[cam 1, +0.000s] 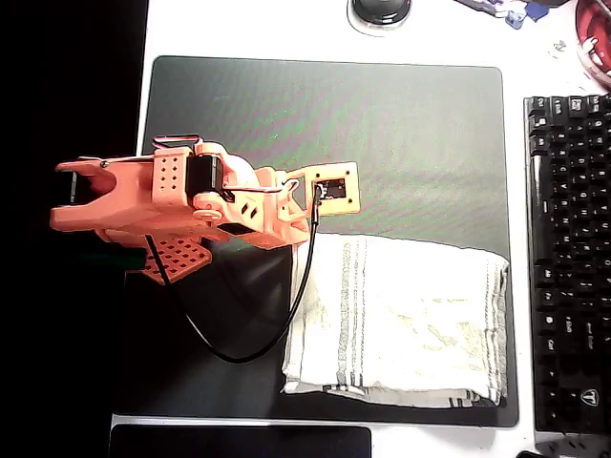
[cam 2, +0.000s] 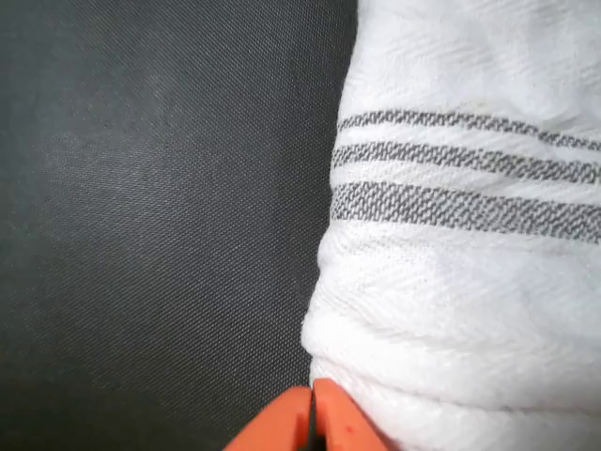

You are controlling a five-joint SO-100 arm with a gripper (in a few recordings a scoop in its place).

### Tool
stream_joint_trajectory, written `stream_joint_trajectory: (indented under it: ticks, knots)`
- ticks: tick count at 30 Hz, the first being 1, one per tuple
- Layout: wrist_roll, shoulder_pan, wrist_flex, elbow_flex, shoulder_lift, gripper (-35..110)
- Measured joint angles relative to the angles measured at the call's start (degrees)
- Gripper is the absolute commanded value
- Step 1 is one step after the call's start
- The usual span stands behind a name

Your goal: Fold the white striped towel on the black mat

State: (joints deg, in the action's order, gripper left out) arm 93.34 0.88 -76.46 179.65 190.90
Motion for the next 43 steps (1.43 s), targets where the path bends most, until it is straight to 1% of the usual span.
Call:
stream_joint_trajectory:
  ticks: [4, 13, 43]
  knots:
    - [-0.4, -0.4, -1.7, 0.0, 0.3, 0]
    - [-4.8, -0.4, -1.9, 0.0, 0.3, 1]
    - [-5.1, -0.4, -1.9, 0.0, 0.3, 1]
